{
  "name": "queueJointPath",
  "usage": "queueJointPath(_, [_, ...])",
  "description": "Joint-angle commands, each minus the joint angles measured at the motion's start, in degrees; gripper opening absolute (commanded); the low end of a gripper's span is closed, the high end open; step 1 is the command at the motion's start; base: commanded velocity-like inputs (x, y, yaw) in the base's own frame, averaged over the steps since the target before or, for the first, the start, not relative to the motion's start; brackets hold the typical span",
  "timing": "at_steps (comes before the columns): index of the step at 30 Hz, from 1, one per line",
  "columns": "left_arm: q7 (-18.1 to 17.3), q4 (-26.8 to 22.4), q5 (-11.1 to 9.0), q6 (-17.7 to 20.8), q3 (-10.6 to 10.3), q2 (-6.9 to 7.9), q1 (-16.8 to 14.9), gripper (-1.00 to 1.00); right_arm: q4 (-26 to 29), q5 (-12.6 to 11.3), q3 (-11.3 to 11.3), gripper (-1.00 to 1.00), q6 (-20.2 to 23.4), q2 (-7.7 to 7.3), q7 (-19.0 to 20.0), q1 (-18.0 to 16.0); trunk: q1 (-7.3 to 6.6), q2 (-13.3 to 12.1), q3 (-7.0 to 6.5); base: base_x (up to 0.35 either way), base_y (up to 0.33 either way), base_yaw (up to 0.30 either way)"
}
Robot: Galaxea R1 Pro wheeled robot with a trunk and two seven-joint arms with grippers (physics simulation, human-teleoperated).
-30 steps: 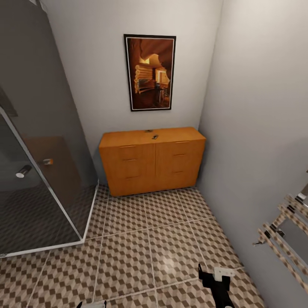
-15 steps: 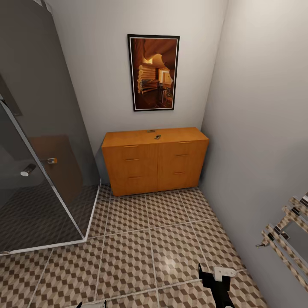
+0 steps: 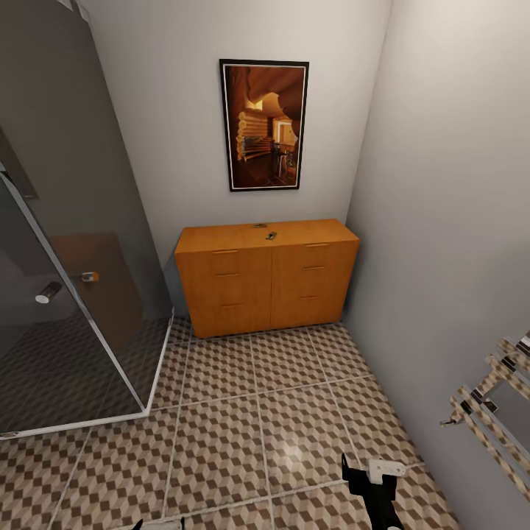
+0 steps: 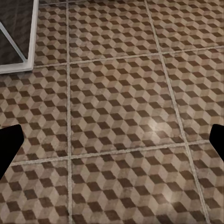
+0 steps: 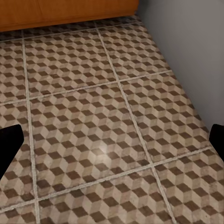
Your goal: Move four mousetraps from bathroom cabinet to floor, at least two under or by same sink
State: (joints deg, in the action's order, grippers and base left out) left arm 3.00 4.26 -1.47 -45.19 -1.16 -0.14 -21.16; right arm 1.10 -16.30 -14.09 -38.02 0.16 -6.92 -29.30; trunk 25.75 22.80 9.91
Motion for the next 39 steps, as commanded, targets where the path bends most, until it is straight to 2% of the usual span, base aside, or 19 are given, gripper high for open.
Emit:
queueJointPath(1, [0.2, 0.2, -0.1, -0.3, -0.2, -0.07, -0.1, 1.00, 0.0, -0.3, -0.5, 1.00, -0.1, 0.02, -0.3, -0.1, 0.03, 0.1, 0.11, 0.000, 0.000, 0.000])
queueJointPath(17, [0.2, 0.2, -0.1, -0.3, -0.2, -0.21, -0.1, 1.00, -0.1, -0.3, -0.5, 1.00, -0.1, 0.02, -0.3, -0.1, 0.03, 0.1, 0.11, 0.032, 0.000, 0.000])
queueJointPath(39, [0.2, 0.2, -0.1, -0.3, -0.2, -0.21, -0.1, 1.00, -0.1, -0.3, -0.5, 1.00, -0.1, 0.02, -0.3, -0.1, 0.03, 0.1, 0.11, 0.315, 0.000, 0.000])
